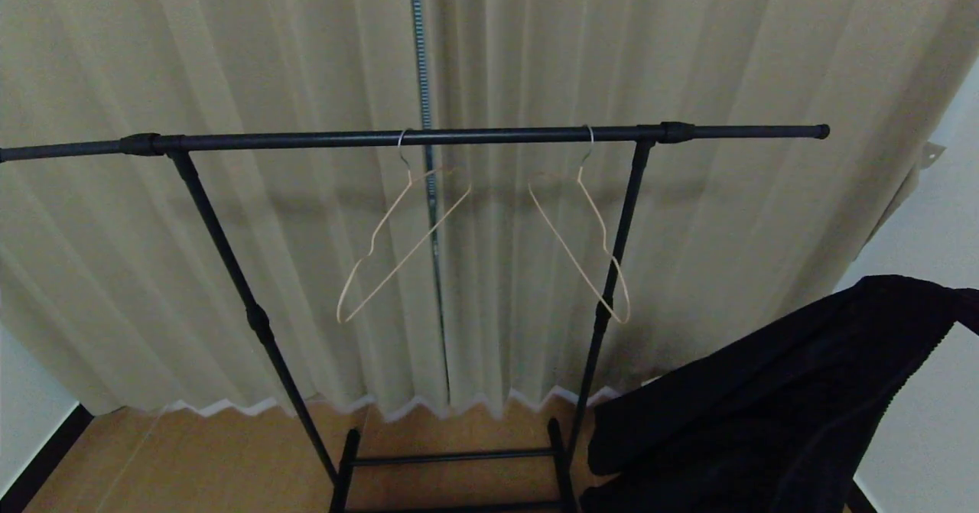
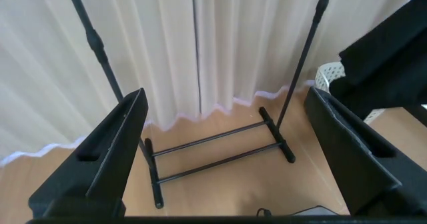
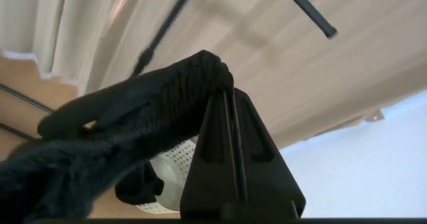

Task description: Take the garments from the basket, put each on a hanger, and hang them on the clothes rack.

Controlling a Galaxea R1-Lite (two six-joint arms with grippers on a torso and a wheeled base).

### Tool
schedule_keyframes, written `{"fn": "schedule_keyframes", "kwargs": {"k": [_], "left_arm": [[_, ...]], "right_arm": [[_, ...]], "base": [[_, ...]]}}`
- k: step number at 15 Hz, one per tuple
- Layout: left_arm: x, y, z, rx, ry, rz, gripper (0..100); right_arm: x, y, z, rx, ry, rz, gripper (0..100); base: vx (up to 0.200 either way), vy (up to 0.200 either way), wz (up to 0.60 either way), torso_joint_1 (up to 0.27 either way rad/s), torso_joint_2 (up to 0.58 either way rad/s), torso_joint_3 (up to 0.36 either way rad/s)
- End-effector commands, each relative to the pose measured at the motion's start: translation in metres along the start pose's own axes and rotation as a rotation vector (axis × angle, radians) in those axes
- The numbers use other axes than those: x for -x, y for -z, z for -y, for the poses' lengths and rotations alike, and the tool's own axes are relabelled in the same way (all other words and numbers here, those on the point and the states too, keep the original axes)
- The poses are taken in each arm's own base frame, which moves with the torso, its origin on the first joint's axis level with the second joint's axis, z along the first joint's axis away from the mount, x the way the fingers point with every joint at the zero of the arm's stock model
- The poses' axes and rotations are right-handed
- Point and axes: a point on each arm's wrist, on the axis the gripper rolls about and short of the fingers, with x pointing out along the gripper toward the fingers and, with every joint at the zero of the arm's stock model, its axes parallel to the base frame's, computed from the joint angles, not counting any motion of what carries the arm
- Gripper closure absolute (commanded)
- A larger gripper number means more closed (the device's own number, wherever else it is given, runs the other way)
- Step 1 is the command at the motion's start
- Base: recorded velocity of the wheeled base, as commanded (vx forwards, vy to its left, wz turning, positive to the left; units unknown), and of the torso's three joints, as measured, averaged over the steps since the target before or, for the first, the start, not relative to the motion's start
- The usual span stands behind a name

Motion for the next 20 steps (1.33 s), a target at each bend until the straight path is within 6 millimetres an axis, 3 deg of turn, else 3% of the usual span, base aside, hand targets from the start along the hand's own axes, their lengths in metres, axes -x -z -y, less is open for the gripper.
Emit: {"fn": "schedule_keyframes", "kwargs": {"k": [1, 8, 9, 12, 15, 18, 20], "left_arm": [[0.0, 0.0, 0.0, 0.0, 0.001, -0.001, 0], [-0.005, -0.003, -0.001, 0.002, 0.0, -0.079, 0], [-0.011, -0.016, -0.002, 0.019, 0.005, -0.136, 0], [-0.039, -0.053, -0.009, 0.055, 0.021, -0.279, 0], [-0.073, -0.076, -0.011, 0.076, 0.066, -0.338, 0], [-0.102, -0.095, -0.005, 0.093, 0.148, -0.381, 0], [-0.129, -0.109, 0.011, 0.124, 0.254, -0.421, 0]], "right_arm": [[-0.002, 0.0, -0.001, 0.003, -0.009, -0.008, 100], [-0.017, -0.003, -0.015, 0.009, -0.14, -0.003, 100], [-0.018, -0.007, -0.022, -0.06, -0.201, 0.009, 100], [-0.029, -0.023, -0.04, -0.208, -0.339, 0.014, 100], [-0.038, -0.035, -0.052, -0.286, -0.41, 0.002, 100], [-0.062, -0.053, -0.065, -0.34, -0.415, -0.049, 100], [-0.087, -0.075, -0.091, -0.379, -0.319, -0.11, 100]], "base": [[0.0, 0.0, 0.0, 0.0, 0.0, 0.0], [0.0, 0.0, 0.0, 0.0, 0.0, 0.0], [0.0, 0.0, 0.0, 0.0, 0.0, 0.0], [0.0, 0.0, 0.0, 0.0, 0.0, 0.0], [0.0, 0.0, 0.0, 0.0, 0.0, 0.0], [0.0, 0.0, 0.0, 0.0, 0.0, 0.0], [0.0, 0.0, 0.0, 0.0, 0.0, 0.0]]}}
